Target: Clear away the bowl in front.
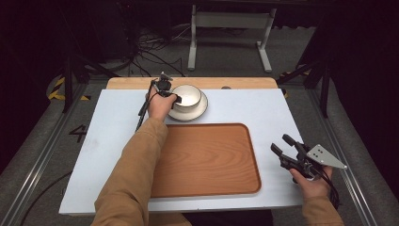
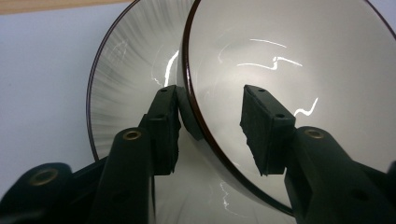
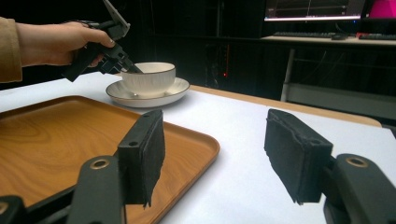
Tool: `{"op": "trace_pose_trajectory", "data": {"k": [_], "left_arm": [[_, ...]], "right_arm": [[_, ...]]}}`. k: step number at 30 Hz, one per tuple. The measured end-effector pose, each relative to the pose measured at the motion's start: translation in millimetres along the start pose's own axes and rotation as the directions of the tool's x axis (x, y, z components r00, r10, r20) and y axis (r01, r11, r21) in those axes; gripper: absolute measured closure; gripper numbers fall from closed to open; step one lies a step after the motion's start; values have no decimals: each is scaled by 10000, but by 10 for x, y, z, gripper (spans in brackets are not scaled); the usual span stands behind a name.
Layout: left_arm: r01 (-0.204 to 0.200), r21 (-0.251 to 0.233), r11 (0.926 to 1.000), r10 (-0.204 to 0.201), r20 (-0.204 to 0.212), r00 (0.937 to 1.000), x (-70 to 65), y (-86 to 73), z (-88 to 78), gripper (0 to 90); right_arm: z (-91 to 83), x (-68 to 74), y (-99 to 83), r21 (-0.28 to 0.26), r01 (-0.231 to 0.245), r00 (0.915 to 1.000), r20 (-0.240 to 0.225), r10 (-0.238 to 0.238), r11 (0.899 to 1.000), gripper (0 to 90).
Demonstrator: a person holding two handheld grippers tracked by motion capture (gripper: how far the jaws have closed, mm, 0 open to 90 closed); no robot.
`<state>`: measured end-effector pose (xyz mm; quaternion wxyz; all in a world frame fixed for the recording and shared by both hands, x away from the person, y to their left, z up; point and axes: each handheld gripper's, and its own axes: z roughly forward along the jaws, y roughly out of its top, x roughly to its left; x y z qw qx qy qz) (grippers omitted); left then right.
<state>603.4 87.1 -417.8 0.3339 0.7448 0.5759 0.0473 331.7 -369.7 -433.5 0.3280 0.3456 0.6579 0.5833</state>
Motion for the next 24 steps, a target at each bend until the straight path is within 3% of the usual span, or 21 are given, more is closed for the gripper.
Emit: {"op": "trace_pose_trajectory", "data": {"k": [4,9,15,24], "left_arm": [[411,-18,9992,-410,120,9991,13,-9,12,640],[682,-149,9976,-682,-39,9977,-11,-18,25,709],[812,-327,9962,-818,-171,9965,-43,-32,53,807],[805,-480,9956,-824,-395,9958,-80,-39,59,810]], "right_arm": [[-11,-13,-5,-33,-83,10000,-34,83,10000,398],[-5,-11,-10,85,-71,10000,-26,71,9999,399],[-8,-18,-11,60,-81,10000,12,81,9999,398],[-14,-26,-14,79,-110,9999,17,110,9999,402]]}}
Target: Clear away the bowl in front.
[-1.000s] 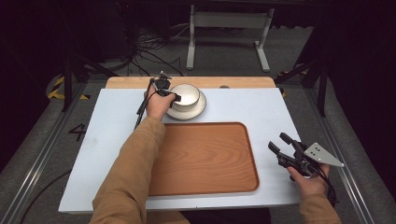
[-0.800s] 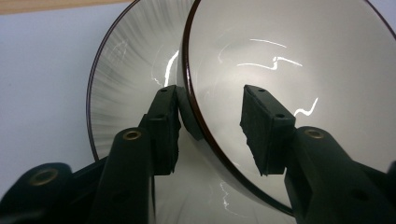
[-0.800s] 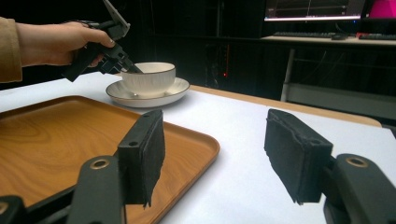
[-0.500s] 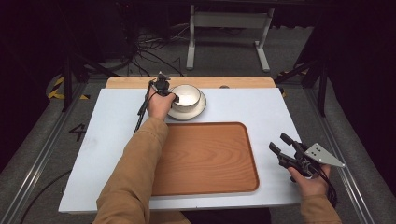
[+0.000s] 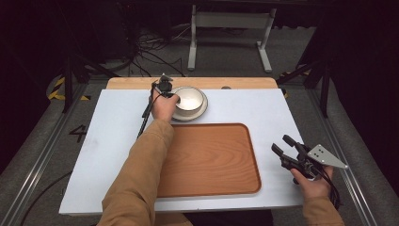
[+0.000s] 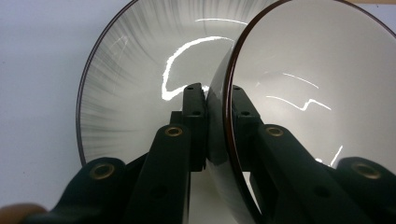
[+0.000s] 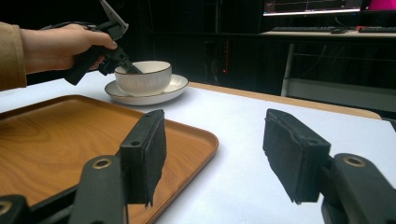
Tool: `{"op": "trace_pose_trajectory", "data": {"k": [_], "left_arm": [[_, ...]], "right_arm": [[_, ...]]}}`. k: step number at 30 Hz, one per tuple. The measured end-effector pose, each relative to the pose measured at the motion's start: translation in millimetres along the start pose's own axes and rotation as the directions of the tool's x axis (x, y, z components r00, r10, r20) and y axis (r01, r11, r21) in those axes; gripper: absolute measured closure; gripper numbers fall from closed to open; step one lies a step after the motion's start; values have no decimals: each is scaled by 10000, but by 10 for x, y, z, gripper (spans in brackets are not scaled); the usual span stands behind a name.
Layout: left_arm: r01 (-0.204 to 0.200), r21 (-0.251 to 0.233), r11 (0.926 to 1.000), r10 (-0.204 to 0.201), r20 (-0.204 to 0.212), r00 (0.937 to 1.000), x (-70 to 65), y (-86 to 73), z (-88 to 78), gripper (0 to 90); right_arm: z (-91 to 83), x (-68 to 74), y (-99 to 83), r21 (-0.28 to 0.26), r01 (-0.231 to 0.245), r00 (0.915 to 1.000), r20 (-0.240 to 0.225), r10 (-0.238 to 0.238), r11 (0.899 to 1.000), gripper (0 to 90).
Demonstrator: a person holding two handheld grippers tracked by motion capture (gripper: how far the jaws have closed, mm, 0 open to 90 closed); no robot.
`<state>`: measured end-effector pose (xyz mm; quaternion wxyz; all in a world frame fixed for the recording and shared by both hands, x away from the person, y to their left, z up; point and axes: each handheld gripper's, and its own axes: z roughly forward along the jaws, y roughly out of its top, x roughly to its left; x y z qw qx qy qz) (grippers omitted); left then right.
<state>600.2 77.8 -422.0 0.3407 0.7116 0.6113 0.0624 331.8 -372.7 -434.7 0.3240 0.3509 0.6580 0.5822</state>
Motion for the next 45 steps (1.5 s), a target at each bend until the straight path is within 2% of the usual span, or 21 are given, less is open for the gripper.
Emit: {"op": "trace_pose_trajectory", "data": {"k": [8,11,14,29,45], "left_arm": [[5,-39,10000,-4,207,9998,6,10,-51,820],[-318,-67,9995,318,-15,9995,-22,25,-98,820],[-285,-32,9996,285,78,9996,-17,29,-131,820],[-765,-115,9970,768,236,9968,-84,92,-427,820],[-1577,-65,9875,1577,617,9855,-126,85,-830,820]], "right_arm": [[0,2,-7,65,-181,9998,15,181,9998,405],[5,0,-11,100,-122,9999,13,122,9999,407],[7,-3,-11,95,-146,9999,19,146,9998,407],[29,-20,-6,102,-141,9999,86,140,9998,407],[82,-26,4,121,-157,9999,8,157,9998,407]]}}
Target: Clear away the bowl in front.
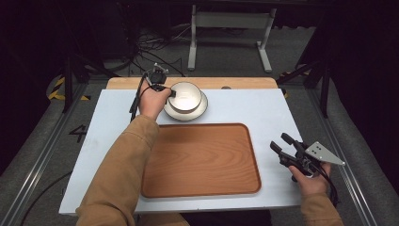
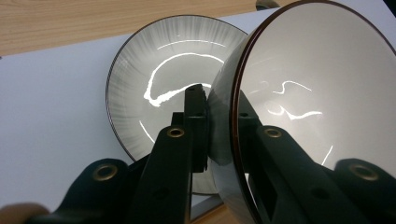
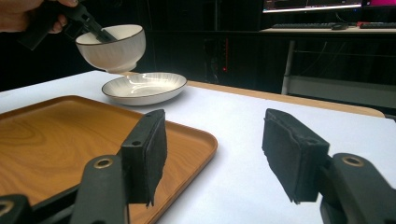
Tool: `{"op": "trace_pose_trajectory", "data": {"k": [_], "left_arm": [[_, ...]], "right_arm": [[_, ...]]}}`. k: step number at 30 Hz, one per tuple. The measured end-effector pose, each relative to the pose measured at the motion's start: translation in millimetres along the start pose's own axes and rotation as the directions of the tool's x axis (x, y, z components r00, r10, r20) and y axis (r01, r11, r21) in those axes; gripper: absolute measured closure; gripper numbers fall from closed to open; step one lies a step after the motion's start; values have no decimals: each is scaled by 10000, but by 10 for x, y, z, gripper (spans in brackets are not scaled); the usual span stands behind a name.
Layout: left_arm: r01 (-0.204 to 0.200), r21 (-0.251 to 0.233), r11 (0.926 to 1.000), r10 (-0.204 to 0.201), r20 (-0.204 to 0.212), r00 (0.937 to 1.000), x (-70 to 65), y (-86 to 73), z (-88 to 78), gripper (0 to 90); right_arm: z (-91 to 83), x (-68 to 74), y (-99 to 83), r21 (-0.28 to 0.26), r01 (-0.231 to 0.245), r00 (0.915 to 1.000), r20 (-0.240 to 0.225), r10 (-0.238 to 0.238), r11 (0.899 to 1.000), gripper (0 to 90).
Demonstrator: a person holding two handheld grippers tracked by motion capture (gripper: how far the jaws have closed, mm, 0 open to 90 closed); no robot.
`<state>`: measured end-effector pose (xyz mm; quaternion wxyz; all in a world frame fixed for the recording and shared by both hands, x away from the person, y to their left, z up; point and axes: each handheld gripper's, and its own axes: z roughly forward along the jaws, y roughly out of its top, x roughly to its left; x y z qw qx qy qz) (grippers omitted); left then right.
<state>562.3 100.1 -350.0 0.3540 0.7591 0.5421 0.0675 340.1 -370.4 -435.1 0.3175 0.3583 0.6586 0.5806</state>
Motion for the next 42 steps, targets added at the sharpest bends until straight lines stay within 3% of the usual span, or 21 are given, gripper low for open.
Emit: {"op": "trace_pose_trajectory", "data": {"k": [9,17,19,29,33,42], "left_arm": [[-380,177,9991,375,266,9989,-26,-27,-176,820],[-1083,456,9931,1050,688,9921,-108,-88,-305,820],[-1351,506,9895,1297,985,9867,-143,-119,-370,820],[-2111,645,9753,2009,1359,9701,-259,-201,-510,819],[-2533,701,9648,2406,1526,9586,-325,-239,-570,819],[-3526,1042,9300,3282,1971,9238,-470,-318,-624,820]], "right_arm": [[32,9,-5,67,-24,10000,-43,25,10000,406],[49,15,-1,59,-40,9999,-100,41,10000,405],[54,14,-3,59,-19,9999,-113,19,10000,405],[57,24,3,18,-106,9998,-189,106,9999,392],[50,25,9,-79,-216,9994,-270,214,9997,379],[46,10,8,-135,-131,9997,-200,128,9998,326]]}}
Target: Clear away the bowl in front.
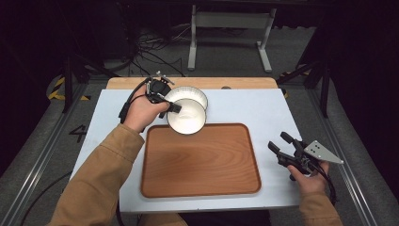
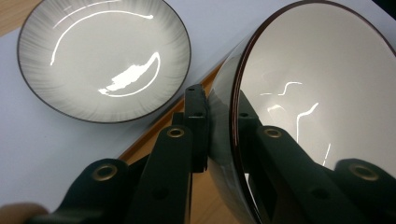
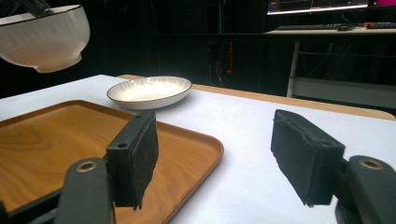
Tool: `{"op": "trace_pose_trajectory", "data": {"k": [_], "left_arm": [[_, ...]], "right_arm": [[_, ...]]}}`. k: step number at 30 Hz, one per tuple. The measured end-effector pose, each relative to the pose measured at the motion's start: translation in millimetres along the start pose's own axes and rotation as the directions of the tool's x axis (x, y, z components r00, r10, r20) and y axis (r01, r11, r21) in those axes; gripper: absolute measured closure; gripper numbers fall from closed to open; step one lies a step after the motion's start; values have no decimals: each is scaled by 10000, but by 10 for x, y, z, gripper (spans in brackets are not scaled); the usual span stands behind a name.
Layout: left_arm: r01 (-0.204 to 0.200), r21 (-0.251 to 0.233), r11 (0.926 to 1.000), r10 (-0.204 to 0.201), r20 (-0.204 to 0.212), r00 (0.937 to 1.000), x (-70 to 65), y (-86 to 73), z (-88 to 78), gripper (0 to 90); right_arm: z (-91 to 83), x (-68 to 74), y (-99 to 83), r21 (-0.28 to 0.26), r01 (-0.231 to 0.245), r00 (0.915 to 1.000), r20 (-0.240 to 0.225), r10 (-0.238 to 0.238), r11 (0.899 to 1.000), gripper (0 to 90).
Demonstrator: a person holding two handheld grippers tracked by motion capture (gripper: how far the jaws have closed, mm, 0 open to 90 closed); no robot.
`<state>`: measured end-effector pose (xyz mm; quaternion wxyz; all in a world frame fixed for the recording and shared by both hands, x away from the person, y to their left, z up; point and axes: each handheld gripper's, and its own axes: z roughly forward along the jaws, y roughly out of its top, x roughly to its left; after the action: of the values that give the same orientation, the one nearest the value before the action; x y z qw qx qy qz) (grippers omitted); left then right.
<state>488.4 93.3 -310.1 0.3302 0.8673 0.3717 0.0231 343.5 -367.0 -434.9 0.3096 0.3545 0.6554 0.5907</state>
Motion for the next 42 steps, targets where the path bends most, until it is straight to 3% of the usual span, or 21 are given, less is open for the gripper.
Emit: {"op": "trace_pose_trajectory", "data": {"k": [11,17,23,33,42], "left_arm": [[-770,571,9954,754,298,9967,-153,-7,64,820],[-1450,876,9855,1414,465,9889,-216,-6,119,820],[-1881,1180,9750,1818,625,9814,-260,-4,173,820],[-1813,1510,9718,1705,814,9820,-294,-61,395,820],[-2066,1777,9622,1905,1037,9762,-344,-92,597,820]], "right_arm": [[-3,-4,-3,13,-1,9999,112,1,10000,300],[-2,-6,-5,36,34,9999,126,-35,10000,297],[-4,-12,-9,78,64,9998,169,-65,9999,297],[-4,-12,-10,81,57,9998,166,-58,10000,297],[-9,-17,-7,41,64,9998,206,-65,10000,297]]}}
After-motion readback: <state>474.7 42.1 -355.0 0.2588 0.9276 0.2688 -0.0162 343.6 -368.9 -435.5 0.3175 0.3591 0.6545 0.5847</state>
